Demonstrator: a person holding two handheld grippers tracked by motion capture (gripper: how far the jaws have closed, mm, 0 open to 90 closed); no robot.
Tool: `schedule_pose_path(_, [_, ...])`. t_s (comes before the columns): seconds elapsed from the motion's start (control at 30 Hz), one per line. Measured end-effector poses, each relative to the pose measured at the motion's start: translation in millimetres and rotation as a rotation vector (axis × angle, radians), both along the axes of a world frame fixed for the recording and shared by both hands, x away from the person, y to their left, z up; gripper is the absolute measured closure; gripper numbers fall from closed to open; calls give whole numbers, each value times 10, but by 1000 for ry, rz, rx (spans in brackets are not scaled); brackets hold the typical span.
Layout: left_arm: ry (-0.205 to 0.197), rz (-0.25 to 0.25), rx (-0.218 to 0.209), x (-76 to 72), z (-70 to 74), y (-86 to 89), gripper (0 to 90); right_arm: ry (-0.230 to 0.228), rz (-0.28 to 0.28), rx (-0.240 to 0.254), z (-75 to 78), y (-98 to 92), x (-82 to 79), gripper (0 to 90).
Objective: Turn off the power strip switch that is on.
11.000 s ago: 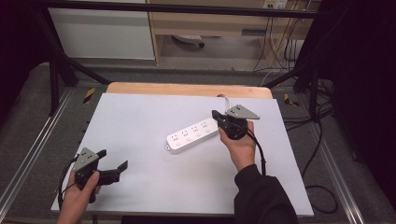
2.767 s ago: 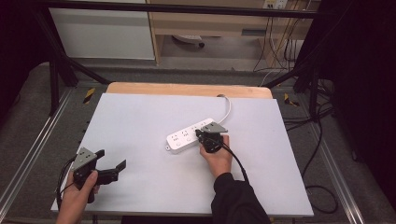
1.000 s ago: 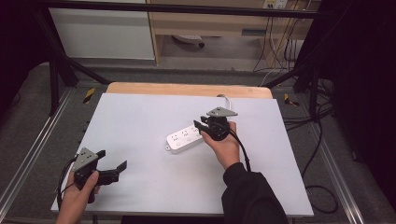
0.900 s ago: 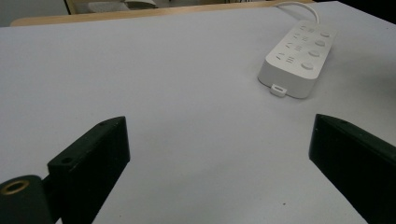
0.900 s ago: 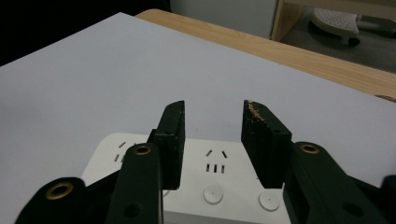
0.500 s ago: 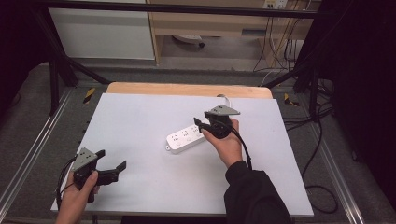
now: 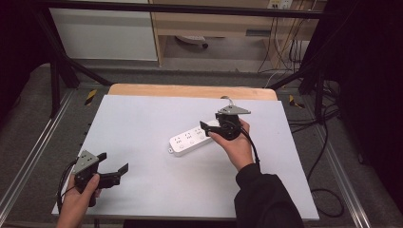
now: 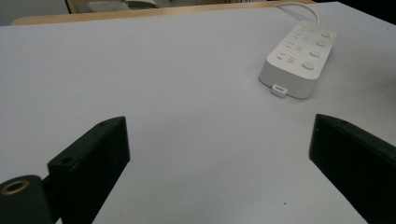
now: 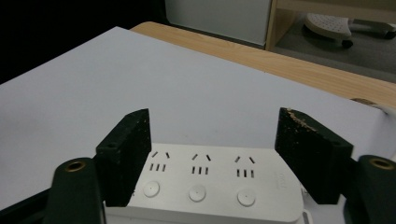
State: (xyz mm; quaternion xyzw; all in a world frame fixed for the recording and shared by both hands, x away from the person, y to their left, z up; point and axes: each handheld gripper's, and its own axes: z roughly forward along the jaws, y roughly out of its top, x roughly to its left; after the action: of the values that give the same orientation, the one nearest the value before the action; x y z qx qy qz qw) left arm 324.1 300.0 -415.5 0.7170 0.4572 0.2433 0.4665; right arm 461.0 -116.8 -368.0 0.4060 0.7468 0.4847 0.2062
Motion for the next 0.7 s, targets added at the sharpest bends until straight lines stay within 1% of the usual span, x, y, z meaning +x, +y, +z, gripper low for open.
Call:
schedule_pose_path(0.07, [0, 1, -2, -1, 0, 1, 50, 7, 3, 7, 34, -30, -23, 169])
schedule_pose_path(0.1, [0, 1, -3, -1, 0, 2, 50, 6, -3, 3, 57, -48, -42, 153])
schedule_pose_path(0.13, [1, 1, -3, 0, 0, 2, 50, -4, -8, 1, 80, -70, -62, 132])
schedule_pose_path(0.23, [1, 1, -4, 0, -1, 4, 50, -15, -23, 21, 156, -150, -125, 63])
schedule_pose_path(0.37, [1, 3, -5, 0, -1, 7, 50, -36, -36, 35, 250, -275, -221, 36])
schedule_pose_path(0.47, [0, 6, -5, 1, -1, 9, 50, -57, -43, 30, 302, -378, -307, 29])
schedule_pose_path(0.6, [0, 6, -5, 0, -2, 7, 50, -84, -47, 27, 332, -519, -441, 27])
schedule_pose_path(0.7, [1, 6, -7, -2, -1, 6, 50, -116, -35, 11, 332, -618, -558, 23])
